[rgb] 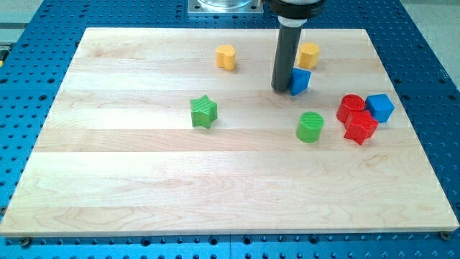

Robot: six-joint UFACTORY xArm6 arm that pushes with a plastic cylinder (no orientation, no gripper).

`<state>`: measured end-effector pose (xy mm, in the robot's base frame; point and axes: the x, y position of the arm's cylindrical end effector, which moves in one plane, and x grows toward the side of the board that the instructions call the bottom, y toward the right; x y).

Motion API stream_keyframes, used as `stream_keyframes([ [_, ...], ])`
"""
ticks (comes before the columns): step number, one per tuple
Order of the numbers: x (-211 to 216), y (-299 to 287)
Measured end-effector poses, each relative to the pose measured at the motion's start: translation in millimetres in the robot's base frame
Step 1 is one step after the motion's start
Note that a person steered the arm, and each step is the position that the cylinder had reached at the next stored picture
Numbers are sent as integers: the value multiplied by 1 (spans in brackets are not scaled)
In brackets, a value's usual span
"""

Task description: Push the green circle right beside the green star

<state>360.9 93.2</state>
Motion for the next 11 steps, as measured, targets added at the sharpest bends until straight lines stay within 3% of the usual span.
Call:
stream_keyframes([
  [1, 40, -3],
  [2, 47, 58],
  [3, 76, 83],
  [5, 117, 46],
  [6, 108, 42],
  [7, 130, 36],
  [8, 110, 16],
  [9, 108, 17],
  [10, 129, 60],
  [11, 177, 80],
])
